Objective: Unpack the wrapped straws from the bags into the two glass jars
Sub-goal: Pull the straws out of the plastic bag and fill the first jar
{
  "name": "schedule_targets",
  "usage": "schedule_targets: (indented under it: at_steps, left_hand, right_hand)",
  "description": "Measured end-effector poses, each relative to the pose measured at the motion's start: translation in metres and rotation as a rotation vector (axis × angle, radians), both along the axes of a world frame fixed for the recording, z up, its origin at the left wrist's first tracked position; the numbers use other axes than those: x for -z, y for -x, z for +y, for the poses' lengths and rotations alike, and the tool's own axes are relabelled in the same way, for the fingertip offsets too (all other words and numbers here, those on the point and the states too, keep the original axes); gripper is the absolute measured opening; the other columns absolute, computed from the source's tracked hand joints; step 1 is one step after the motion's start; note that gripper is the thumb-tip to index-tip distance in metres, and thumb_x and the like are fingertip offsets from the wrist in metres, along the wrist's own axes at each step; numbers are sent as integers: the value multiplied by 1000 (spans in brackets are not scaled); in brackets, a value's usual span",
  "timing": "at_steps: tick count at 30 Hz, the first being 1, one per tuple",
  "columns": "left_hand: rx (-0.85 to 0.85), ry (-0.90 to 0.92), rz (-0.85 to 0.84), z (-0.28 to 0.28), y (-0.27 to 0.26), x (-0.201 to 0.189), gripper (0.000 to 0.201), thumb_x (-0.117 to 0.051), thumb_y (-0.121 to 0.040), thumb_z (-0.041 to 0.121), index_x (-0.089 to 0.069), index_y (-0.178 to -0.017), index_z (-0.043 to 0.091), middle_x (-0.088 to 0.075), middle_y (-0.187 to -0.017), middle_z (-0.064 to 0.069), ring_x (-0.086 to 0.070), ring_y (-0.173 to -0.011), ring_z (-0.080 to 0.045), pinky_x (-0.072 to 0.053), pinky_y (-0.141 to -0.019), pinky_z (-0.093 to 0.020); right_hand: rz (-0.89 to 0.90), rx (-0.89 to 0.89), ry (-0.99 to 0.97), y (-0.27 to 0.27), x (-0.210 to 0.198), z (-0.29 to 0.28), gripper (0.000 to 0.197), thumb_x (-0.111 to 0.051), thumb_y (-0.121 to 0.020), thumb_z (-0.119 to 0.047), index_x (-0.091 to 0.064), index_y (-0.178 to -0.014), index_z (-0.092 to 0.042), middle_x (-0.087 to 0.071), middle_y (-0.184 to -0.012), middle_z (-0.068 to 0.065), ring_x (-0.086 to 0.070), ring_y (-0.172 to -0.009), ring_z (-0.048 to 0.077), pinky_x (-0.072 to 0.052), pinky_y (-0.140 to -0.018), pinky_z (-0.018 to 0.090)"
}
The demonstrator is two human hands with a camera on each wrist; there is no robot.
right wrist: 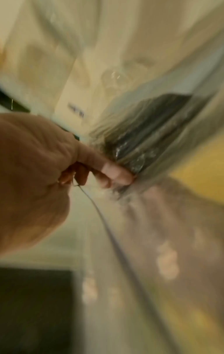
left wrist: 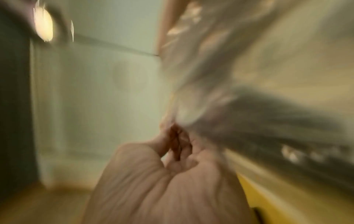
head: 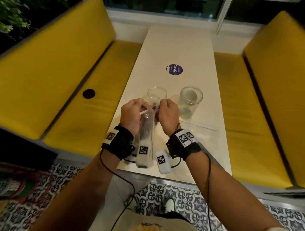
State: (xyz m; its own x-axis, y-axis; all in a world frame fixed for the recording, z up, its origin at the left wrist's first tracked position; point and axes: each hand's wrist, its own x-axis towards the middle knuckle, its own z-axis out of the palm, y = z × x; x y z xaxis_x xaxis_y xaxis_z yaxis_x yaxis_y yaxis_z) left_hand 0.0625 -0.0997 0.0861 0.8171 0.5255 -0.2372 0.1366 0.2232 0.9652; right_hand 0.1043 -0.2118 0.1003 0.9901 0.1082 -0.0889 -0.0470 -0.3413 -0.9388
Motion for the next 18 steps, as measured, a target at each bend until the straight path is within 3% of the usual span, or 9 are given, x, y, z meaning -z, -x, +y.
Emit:
schedule_targets:
  at_steps: [2,4,6,8,10,12,14,16,18]
  left_hand:
    - [-5,242,-14,-4,4,-5,25,-52,-108,15,-72,-99,4,-78,-98,-14,-75,-98,-27,-61,-80,-39]
    - [-34,216,17,-6,5,-5,25,-50,-107,17,-68,-91,10,-75,-93,-11,-73,-93,-26,-62,-82,-44]
    - [-70,80,51,-9,2,-5,23,-47,-102,18,-62,-85,14,-68,-91,-12,-67,-85,-27,-59,-76,-44]
    - [-112,20,43,-12,0,-10,24,-42,-101,16,-55,-81,16,-58,-81,-8,-56,-68,-21,-49,-64,-35]
    - [-111,20,42,-11,0,-15,26,-42,-105,17,-52,-81,18,-51,-77,-1,-47,-58,-14,-41,-55,-30]
    - [4,-77,74,-10,5,-17,21,-54,-105,38,-57,-95,19,-57,-87,0,-59,-70,-15,-49,-60,-29]
    - [168,-329,166,-6,11,-10,40,-71,-95,52,-61,-118,22,-60,-113,1,-63,-102,-17,-60,-79,-29]
    - [258,-720,289,1,14,2,46,-78,-90,49,-64,-128,27,-51,-125,4,-47,-119,-15,-47,-103,-36]
    - [247,-849,256,8,17,4,32,-76,-96,32,-71,-126,24,-53,-124,-4,-49,-117,-21,-45,-95,-33]
  right_hand:
    - [7,-10,-11,-7,12,-11,32,-44,-93,-42,-55,-77,-16,-67,-83,16,-67,-86,45,-59,-77,61]
    - [20,-131,12,-5,10,-18,35,-49,-99,-49,-56,-86,-18,-72,-88,10,-72,-84,38,-62,-77,60]
    - [86,-248,24,2,-3,-23,41,-61,-94,-60,-59,-93,-19,-76,-89,9,-77,-75,31,-65,-69,56]
    - [176,-353,11,5,-7,-29,34,-73,-95,-43,-65,-96,-10,-76,-87,14,-76,-65,27,-67,-61,50]
    - [226,-360,-56,6,-9,-33,18,-69,-100,-12,-66,-97,5,-73,-85,23,-73,-64,28,-67,-60,47]
    - [244,-288,-148,6,-7,-34,7,-59,-100,6,-64,-95,10,-70,-84,27,-71,-69,32,-67,-65,51]
    - [253,-231,-203,8,-3,-30,13,-54,-97,13,-62,-93,4,-67,-84,30,-70,-73,35,-66,-70,60]
    - [235,-183,-229,9,3,-22,17,-50,-98,13,-60,-94,0,-65,-88,32,-69,-72,35,-66,-69,60]
    - [228,-131,-269,12,5,-17,22,-44,-98,14,-55,-99,-4,-63,-86,24,-67,-63,25,-66,-62,47]
